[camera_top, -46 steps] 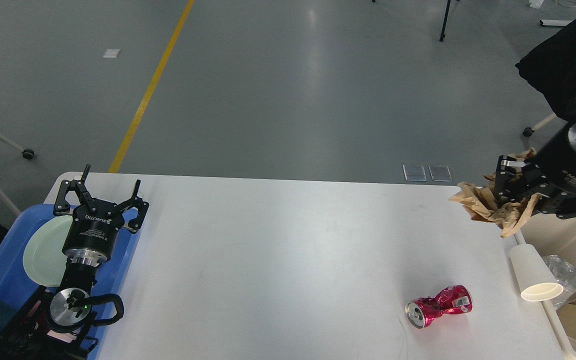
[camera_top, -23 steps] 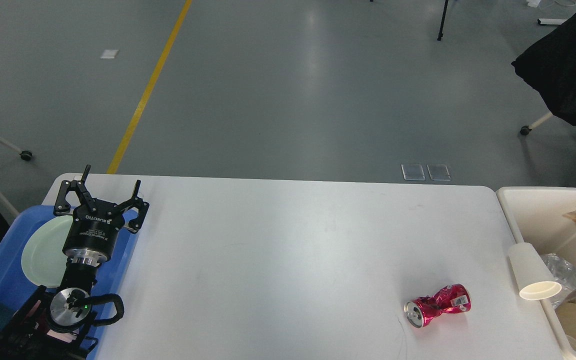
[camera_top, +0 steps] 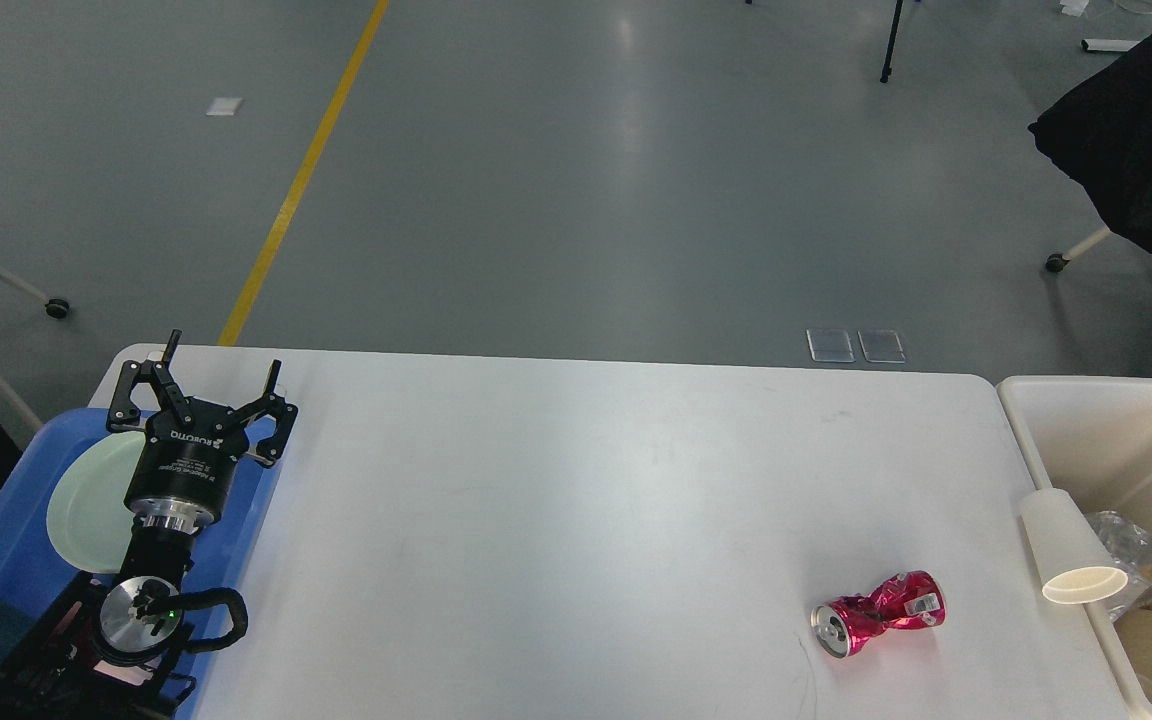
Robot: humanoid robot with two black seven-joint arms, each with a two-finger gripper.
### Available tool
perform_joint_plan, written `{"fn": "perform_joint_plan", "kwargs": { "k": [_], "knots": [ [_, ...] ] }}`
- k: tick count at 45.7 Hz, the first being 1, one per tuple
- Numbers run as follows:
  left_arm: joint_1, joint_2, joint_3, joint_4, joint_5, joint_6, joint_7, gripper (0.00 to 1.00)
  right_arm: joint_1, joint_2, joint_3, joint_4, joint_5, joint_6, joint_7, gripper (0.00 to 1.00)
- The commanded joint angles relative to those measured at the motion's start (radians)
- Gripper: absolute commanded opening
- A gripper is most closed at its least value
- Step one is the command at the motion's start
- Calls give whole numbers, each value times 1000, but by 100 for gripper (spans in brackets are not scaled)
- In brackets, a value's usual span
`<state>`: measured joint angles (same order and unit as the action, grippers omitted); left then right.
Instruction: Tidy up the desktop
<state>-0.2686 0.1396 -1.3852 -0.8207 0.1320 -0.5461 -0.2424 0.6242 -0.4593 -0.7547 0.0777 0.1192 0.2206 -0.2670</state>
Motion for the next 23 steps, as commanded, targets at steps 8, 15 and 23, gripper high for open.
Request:
{"fn": "perform_joint_plan", "kwargs": {
  "k": [8,15,23],
  "knots": [
    [0,0,0,0,0,0,0,96,-77,56,15,-12,4,-101,-3,0],
    [0,0,0,0,0,0,0,96,-78,62,18,-13,4,-112,-5,7],
    [-1,0,0,0,0,0,0,96,-78,71,17,-2,2,-204,-5,100]
  ]
}}
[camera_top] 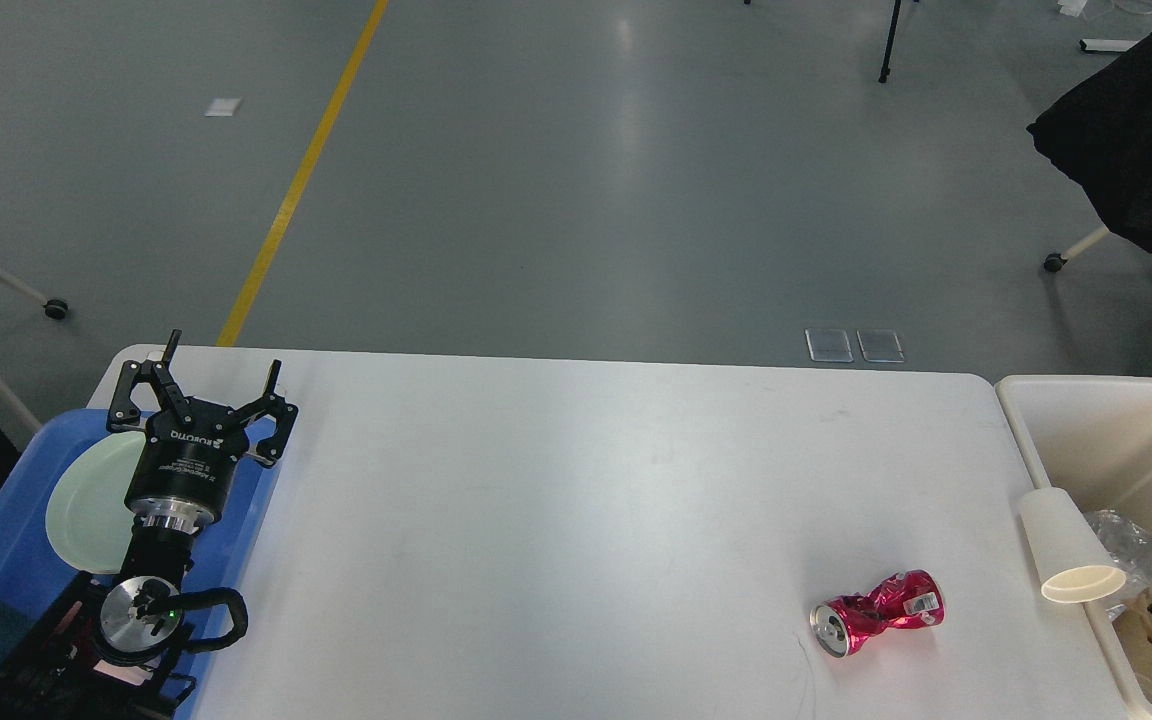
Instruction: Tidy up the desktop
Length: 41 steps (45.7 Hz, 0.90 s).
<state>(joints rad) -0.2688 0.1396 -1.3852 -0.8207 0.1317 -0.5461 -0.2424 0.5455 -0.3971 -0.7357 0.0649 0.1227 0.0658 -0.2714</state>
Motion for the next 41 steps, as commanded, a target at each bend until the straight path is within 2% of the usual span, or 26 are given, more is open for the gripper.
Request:
{"fn": "perform_joint_plan", "kwargs": {
  "k": [1,17,21,26,31,41],
  "knots": [
    [0,0,0,0,0,0,0,96,1,12,-2,10,0,-49,0,100],
    [-1,0,0,0,0,0,0,96,19,1,1,15,0,-46,3,100],
    [0,0,0,0,0,0,0,96,43,0,3,15,2,-17,3,100],
    [-1,0,0,0,0,0,0,96,114,-20,13,41,5,63,3,100],
    [0,0,0,0,-1,0,0,96,215,-115,22,105,2,149,-8,100],
    [0,0,0,0,0,0,0,96,548,-246,-59,369,-96,351,-48,100]
  ]
}}
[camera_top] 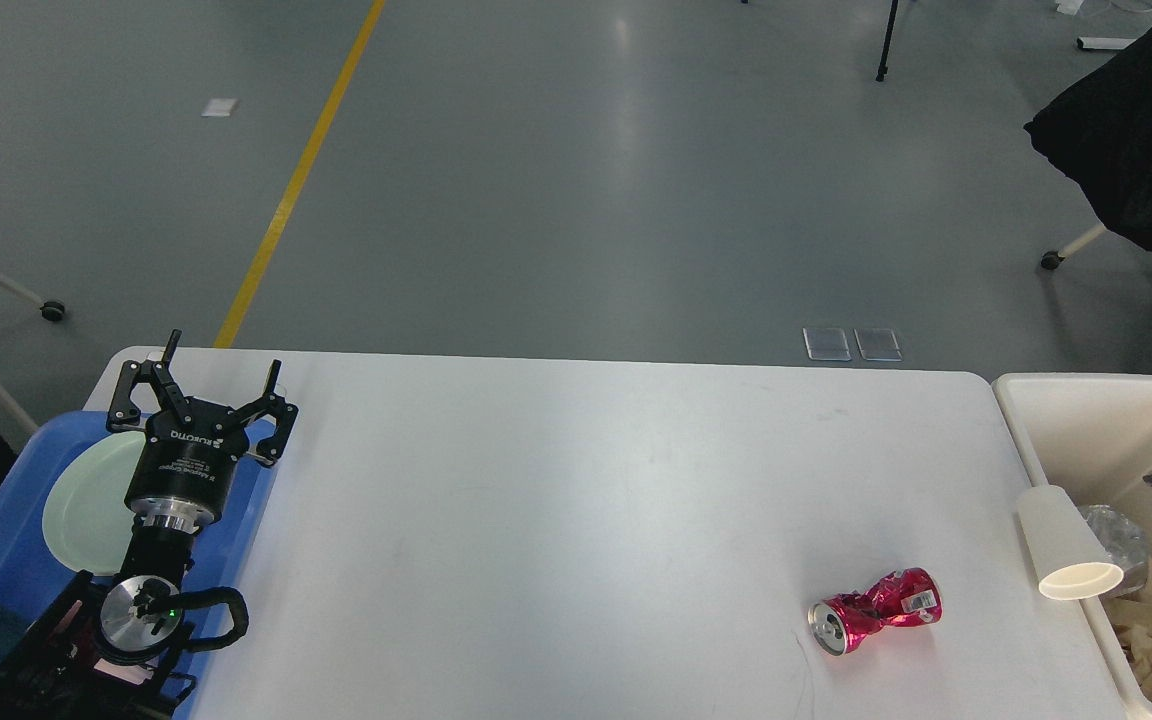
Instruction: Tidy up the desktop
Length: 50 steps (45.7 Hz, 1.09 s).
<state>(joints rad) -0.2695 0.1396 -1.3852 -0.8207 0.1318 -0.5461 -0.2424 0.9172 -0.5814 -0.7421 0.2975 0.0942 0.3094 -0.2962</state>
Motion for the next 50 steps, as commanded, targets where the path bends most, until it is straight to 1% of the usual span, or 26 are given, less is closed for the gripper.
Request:
{"fn": "perform_joint_plan", "kwargs": {
  "k": [1,5,10,16,23,28,29,32,36,41,44,50],
  "knots": [
    [0,0,0,0,0,0,0,96,213,-64,-69,167,-86,126,-24,100],
    [0,0,0,0,0,0,0,96,395,-63,-146,282,-149,209,-32,100],
    [1,0,0,0,0,0,0,96,593,-43,-221,446,-163,350,-69,100],
    [0,0,0,0,0,0,0,96,827,2,-240,607,-162,516,-113,100],
    [0,0,0,0,0,0,0,96,1063,69,-243,797,-160,643,-141,100],
    [0,0,0,0,0,0,0,96,1206,158,-240,940,-156,650,-155,100],
    [1,0,0,0,0,0,0,96,1260,179,-229,994,-151,650,-155,100],
    [1,0,0,0,0,0,0,96,1345,193,-223,1080,-114,650,-155,100],
    [1,0,0,0,0,0,0,96,1410,196,-229,1164,-42,650,-153,100],
    [0,0,0,0,0,0,0,96,1419,209,-235,1197,-22,650,-150,100],
    [1,0,0,0,0,0,0,96,1419,210,-244,1198,-22,650,-149,98],
    [1,0,0,0,0,0,0,96,1419,229,-319,1206,-11,522,-112,98]
  ]
}}
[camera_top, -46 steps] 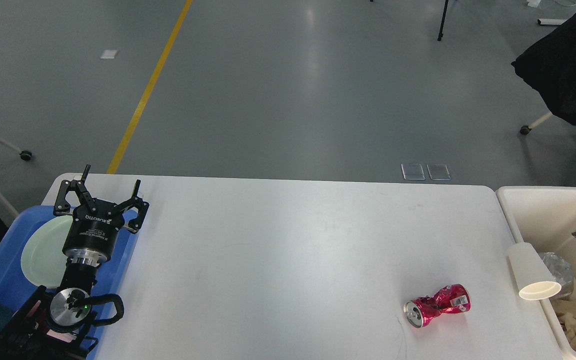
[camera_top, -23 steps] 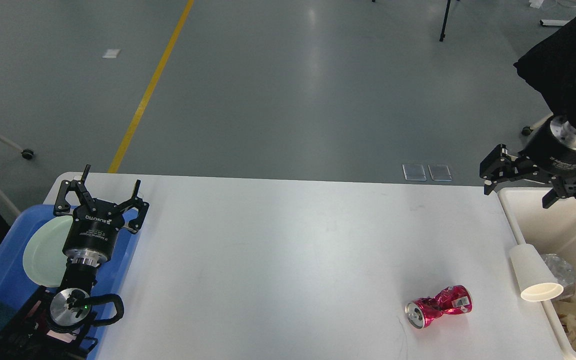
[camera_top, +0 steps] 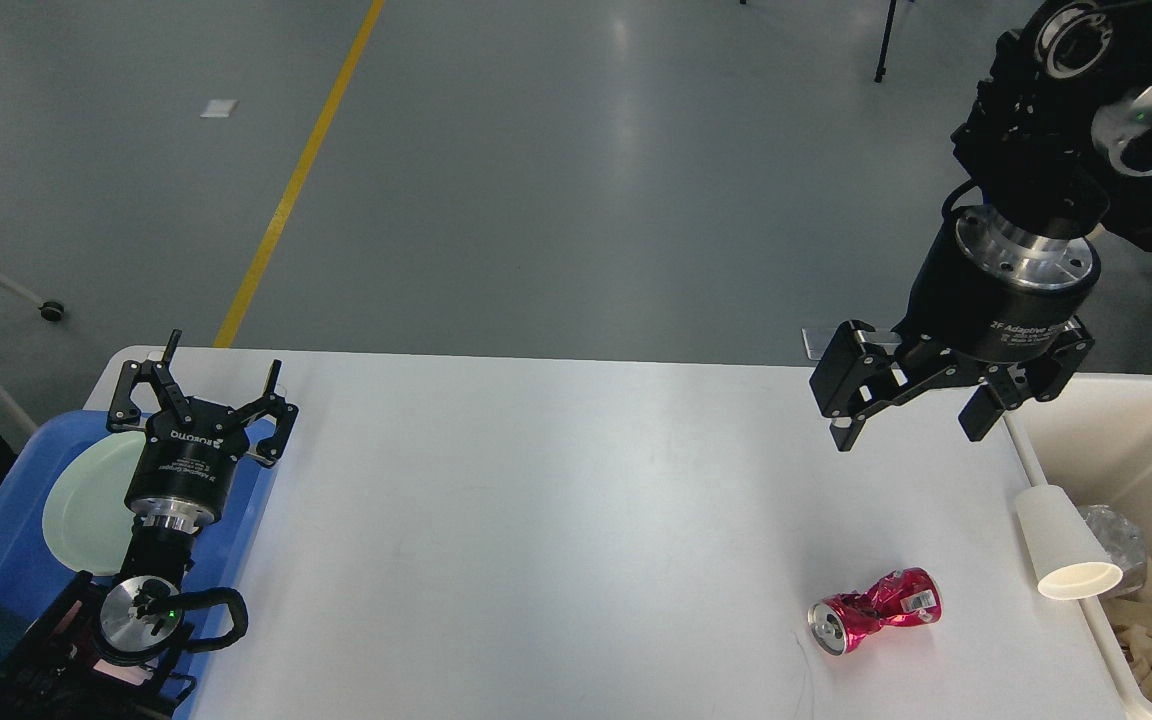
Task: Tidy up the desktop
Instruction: 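Move the right gripper down onto the red soda can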
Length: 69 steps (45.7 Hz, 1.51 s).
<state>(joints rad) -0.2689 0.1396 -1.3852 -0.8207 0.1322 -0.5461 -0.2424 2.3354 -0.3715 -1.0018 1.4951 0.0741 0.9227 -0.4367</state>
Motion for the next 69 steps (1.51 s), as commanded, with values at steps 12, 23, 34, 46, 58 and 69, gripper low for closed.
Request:
{"fn": "perform_joint_plan", "kwargs": {
  "k": [12,23,34,46,58,69],
  "knots": [
    [0,0,0,0,0,0,0,96,-1,83,-185,14,55,-130,222,99],
    [-1,0,0,0,0,0,0,96,-140,79,-181,7,55,-130,219,99],
    [0,0,0,0,0,0,0,96,-481,72,-147,-59,64,-390,207,98],
    [0,0,0,0,0,0,0,96,-738,-15,-144,-177,458,-568,207,97],
    [0,0,0,0,0,0,0,96,-812,-14,-123,-231,639,-573,208,97],
    [0,0,0,0,0,0,0,96,-1044,-4,11,-363,638,-701,208,97]
  ]
}}
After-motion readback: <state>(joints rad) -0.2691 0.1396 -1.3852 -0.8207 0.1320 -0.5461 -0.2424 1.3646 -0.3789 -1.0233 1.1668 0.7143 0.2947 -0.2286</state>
